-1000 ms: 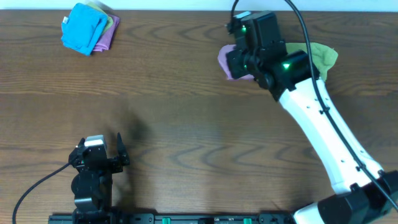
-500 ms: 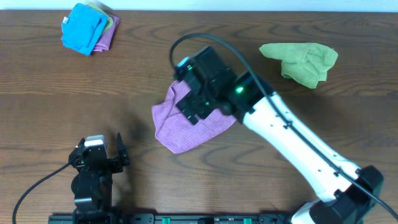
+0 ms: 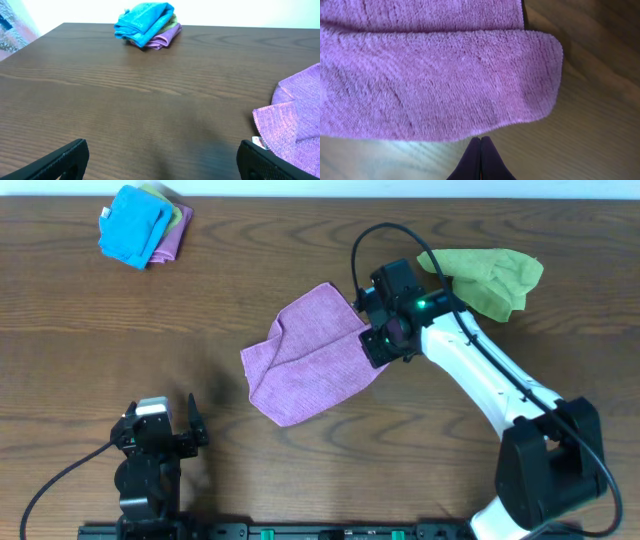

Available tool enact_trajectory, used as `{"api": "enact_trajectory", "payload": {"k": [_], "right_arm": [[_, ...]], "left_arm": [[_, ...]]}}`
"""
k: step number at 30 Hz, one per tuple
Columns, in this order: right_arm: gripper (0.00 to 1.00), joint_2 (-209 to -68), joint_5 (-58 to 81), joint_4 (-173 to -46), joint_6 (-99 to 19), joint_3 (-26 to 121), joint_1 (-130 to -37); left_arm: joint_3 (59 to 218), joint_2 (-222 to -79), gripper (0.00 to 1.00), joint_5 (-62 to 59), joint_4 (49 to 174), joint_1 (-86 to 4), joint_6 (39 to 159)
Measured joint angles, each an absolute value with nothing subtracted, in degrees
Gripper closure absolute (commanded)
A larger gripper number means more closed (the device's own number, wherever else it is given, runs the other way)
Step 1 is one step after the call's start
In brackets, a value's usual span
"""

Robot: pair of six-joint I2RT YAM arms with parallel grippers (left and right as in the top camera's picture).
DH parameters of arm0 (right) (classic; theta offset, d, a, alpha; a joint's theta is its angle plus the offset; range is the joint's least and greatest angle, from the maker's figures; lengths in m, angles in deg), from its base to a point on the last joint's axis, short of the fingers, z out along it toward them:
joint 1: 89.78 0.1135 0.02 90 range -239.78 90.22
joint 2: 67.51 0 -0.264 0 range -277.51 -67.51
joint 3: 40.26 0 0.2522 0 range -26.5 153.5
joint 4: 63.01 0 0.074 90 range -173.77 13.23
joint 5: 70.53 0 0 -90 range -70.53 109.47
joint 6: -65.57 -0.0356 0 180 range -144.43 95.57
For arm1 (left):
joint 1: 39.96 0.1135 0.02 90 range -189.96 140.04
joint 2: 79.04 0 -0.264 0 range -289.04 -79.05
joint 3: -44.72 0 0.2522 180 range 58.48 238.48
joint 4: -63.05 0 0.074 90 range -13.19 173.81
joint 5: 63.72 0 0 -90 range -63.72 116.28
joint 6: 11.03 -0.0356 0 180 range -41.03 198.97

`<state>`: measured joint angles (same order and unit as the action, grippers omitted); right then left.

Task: Fold the cloth
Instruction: 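Drag the purple cloth left to the table center and lay it down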

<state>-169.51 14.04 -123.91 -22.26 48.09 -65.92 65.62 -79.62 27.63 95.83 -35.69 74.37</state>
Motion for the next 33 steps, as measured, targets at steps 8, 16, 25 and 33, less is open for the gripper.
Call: {"api": "enact_trajectory", "payload": {"k": [8, 16, 25, 33], "right_arm": [[0.98, -169.51, 13.80, -108.89, -22.56, 38.54, -65.92], [0.99, -172.11, 18.59, -101.04, -22.54, 37.36, -65.92], [0.99, -176.74, 19.96, -106.81, -25.14, 38.06, -65.92], [0.98, -175.93, 14.74, -128.10, -30.37, 38.67, -65.94]], "left_arm": [[65.62, -79.62, 0.05, 27.63, 95.83, -35.69, 74.39], [65.62, -79.62, 0.05, 27.61, 95.83, -35.69, 74.37], [65.62, -79.62, 0.05, 27.80, 95.83, -35.69, 74.37], [65.62, -79.62, 0.05, 27.78, 95.83, -35.69, 74.37]]}}
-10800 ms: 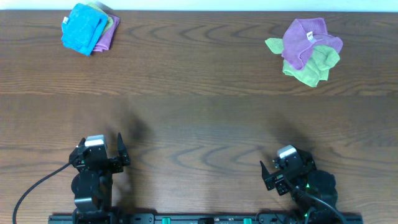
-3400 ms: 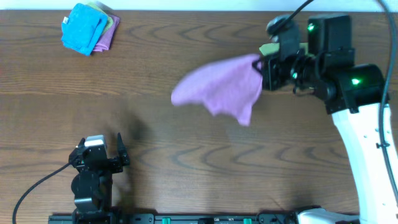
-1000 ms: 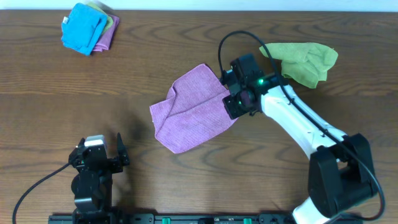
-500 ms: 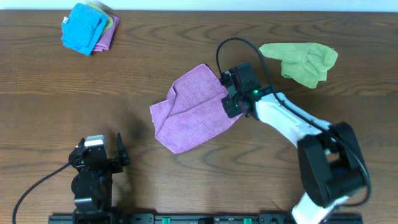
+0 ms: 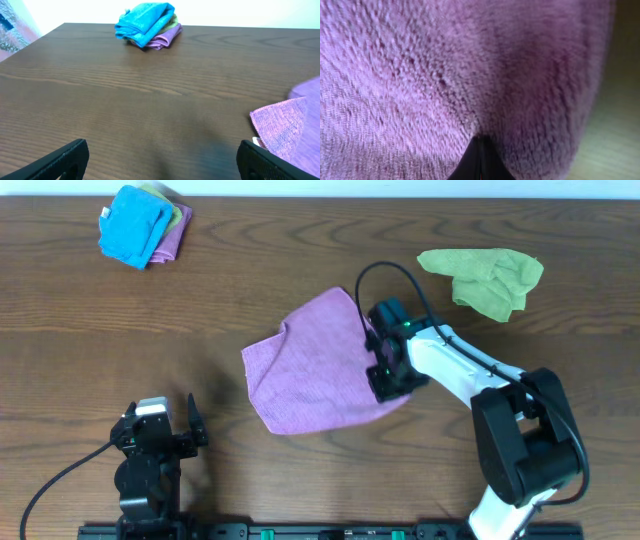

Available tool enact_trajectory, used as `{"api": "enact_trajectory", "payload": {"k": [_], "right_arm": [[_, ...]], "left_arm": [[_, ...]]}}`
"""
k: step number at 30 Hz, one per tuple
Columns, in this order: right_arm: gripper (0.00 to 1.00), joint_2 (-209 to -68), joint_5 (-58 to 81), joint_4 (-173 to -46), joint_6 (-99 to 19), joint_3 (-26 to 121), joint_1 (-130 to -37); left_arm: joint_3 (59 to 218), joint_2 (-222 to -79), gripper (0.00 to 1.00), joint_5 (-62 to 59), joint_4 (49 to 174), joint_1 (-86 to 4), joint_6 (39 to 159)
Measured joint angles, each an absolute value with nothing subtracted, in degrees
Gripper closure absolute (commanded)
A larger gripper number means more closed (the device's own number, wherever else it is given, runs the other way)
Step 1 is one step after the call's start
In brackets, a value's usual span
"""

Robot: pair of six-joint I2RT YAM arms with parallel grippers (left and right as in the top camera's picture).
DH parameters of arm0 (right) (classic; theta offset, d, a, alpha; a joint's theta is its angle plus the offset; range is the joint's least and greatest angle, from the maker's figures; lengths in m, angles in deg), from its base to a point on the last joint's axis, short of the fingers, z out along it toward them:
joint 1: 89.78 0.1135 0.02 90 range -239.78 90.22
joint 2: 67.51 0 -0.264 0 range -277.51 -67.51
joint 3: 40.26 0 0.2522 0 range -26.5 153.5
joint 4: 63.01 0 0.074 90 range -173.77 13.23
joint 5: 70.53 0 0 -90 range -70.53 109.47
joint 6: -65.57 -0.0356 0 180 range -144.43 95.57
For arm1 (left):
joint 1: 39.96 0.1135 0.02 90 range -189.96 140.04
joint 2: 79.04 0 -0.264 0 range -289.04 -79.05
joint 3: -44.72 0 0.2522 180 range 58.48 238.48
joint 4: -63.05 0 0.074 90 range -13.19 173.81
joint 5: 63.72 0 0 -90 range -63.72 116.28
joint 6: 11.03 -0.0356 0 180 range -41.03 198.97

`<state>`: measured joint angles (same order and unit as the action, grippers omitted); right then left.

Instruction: Fold the cloth

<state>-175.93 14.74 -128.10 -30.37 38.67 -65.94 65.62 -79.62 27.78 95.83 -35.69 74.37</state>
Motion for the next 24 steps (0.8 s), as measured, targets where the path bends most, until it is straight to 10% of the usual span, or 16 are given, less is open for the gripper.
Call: {"api": "enact_trajectory", "payload": {"k": [12, 24], "right_arm": [[0.99, -167.19, 11.18, -133.28, -32.51, 44.66, -65.92], [0.99, -163.39, 12.75, -111.84, -26.56, 51.80, -65.94]], "left_arm": [[65.62, -79.62, 0.05, 27.80, 95.83, -35.69, 74.37], [65.62, -79.62, 0.05, 27.80, 95.83, -35.69, 74.37]]}}
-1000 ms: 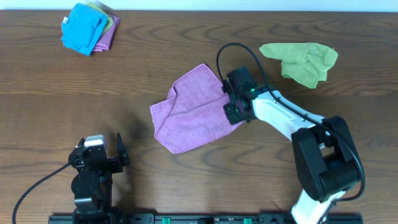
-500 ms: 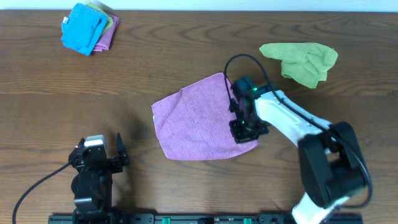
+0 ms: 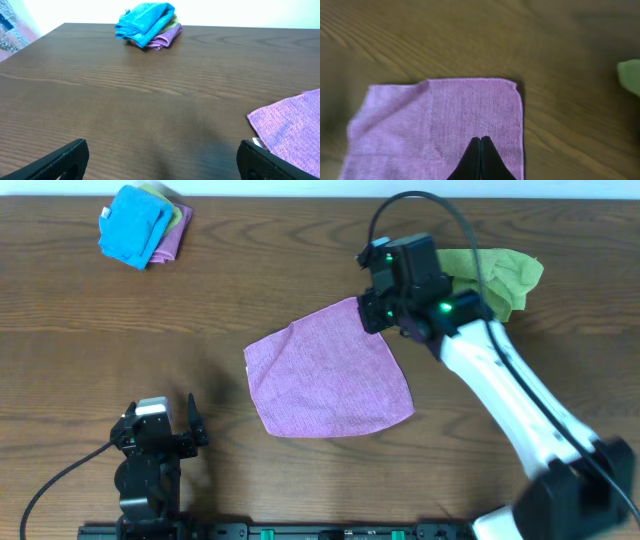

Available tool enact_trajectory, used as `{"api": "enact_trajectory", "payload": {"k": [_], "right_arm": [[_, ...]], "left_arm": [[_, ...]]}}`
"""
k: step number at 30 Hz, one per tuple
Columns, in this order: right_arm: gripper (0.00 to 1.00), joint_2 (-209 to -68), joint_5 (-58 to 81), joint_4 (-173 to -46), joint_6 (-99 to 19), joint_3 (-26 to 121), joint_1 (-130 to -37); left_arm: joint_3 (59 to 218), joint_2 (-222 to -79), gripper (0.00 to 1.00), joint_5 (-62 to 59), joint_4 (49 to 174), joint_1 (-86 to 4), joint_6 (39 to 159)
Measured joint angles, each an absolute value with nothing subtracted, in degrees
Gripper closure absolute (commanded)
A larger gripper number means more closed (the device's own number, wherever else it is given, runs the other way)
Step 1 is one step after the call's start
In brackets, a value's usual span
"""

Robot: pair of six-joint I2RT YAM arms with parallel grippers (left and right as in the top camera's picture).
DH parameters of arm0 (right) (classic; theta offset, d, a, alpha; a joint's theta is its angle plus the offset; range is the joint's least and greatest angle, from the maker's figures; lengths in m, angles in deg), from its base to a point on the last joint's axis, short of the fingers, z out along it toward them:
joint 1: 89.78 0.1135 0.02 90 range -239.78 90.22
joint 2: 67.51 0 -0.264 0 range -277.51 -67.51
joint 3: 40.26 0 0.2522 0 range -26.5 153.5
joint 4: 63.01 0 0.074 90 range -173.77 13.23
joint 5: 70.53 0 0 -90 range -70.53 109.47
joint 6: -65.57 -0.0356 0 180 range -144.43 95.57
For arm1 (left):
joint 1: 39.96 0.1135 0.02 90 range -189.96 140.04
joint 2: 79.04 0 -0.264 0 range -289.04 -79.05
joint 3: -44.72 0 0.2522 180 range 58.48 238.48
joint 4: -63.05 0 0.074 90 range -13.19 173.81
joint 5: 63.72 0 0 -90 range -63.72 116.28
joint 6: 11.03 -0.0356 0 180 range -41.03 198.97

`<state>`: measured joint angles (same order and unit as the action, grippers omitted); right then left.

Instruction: Fold the cloth

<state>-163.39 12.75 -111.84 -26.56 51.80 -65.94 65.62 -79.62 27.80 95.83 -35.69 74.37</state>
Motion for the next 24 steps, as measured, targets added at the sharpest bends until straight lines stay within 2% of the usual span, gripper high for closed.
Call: {"api": "enact_trajectory", "payload": {"k": [6, 24], "right_arm": [[0.99, -174.80, 11.31, -108.17, -25.71, 51.35, -65.94], [0.99, -184.04, 13.30, -96.13, -24.29, 51.30, -66.01]], "left_arm": [[65.62, -79.62, 0.05, 27.78, 95.83, -35.69, 74.39], [65.62, -79.62, 0.05, 27.78, 95.83, -35.69, 74.39]]}}
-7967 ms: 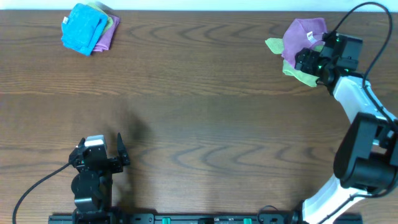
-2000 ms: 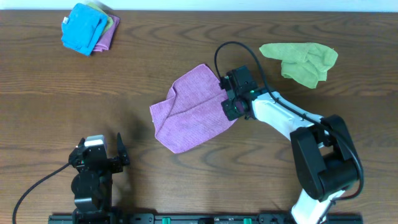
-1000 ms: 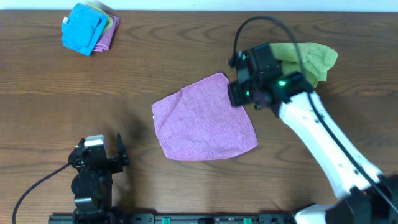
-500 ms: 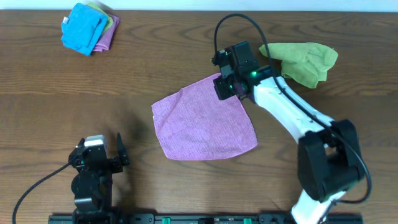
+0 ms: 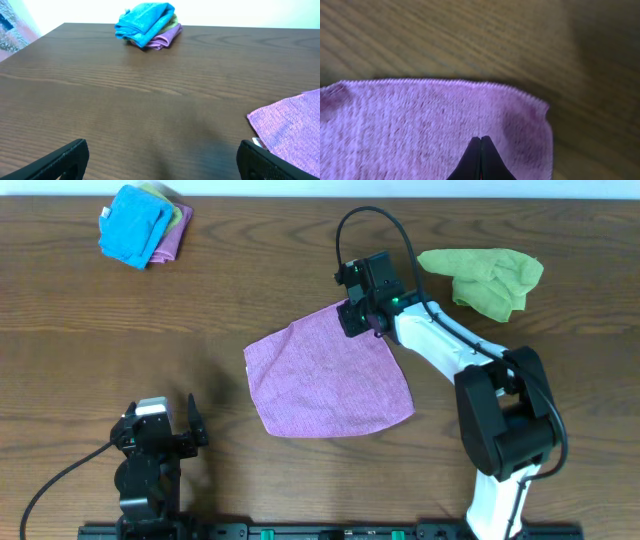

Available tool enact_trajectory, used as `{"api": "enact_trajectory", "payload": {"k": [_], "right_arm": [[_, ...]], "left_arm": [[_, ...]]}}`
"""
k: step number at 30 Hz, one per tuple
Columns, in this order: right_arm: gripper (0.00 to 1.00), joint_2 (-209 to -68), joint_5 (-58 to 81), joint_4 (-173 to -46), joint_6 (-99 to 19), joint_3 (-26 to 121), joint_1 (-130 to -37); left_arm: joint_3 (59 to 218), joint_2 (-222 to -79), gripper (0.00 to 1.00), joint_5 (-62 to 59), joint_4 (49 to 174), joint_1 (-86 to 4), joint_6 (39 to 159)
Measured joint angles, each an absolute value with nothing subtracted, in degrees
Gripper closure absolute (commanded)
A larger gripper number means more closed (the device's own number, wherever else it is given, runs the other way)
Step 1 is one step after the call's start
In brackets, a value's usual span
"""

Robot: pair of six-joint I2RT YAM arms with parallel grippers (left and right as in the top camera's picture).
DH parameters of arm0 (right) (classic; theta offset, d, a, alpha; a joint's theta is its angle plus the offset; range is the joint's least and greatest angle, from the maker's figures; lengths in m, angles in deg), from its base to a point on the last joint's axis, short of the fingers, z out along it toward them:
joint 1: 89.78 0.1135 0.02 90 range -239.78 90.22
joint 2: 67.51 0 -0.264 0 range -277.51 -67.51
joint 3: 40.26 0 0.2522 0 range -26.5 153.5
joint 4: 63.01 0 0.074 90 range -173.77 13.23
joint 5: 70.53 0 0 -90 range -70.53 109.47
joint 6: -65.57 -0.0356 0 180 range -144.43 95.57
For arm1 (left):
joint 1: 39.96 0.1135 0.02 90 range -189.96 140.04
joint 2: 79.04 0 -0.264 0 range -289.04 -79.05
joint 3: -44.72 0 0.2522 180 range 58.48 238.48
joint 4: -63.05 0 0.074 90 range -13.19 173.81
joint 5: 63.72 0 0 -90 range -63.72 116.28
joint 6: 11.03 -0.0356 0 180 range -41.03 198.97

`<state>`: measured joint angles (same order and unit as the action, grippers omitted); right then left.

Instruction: Fold the cloth

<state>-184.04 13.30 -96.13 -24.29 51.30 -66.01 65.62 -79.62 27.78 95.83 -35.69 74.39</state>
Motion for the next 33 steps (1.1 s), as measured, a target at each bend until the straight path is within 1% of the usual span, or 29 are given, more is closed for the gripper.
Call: {"api": "enact_trajectory", "payload": {"k": [14, 18, 23, 28, 33], "right_arm": [[0.99, -189.66, 17.06, -90.66, -22.70, 51.41, -66.03], [0.99, -190.49, 21.67, -89.07, -22.72, 51.89, -66.03], [0.99, -191.80, 29.65, -89.02, -25.65, 53.16, -67.41], [0.99, -191.97, 30.52, -89.37, -28.90, 53.44, -71.54], [0.99, -191.97, 31.09, -89.44, -31.68, 53.44, -72.74]], "left_arm": [[65.62, -79.62, 0.05, 27.76, 95.83, -35.69, 74.39], [65.62, -79.62, 0.05, 27.76, 95.83, -35.69, 74.39], [65.62, -79.62, 0.04, 27.32, 95.83, -35.69, 74.39], [65.62, -79.62, 0.05, 26.16, 95.81, -35.69, 74.39], [65.62, -79.62, 0.05, 25.75, 95.83, -35.69, 74.59]]}}
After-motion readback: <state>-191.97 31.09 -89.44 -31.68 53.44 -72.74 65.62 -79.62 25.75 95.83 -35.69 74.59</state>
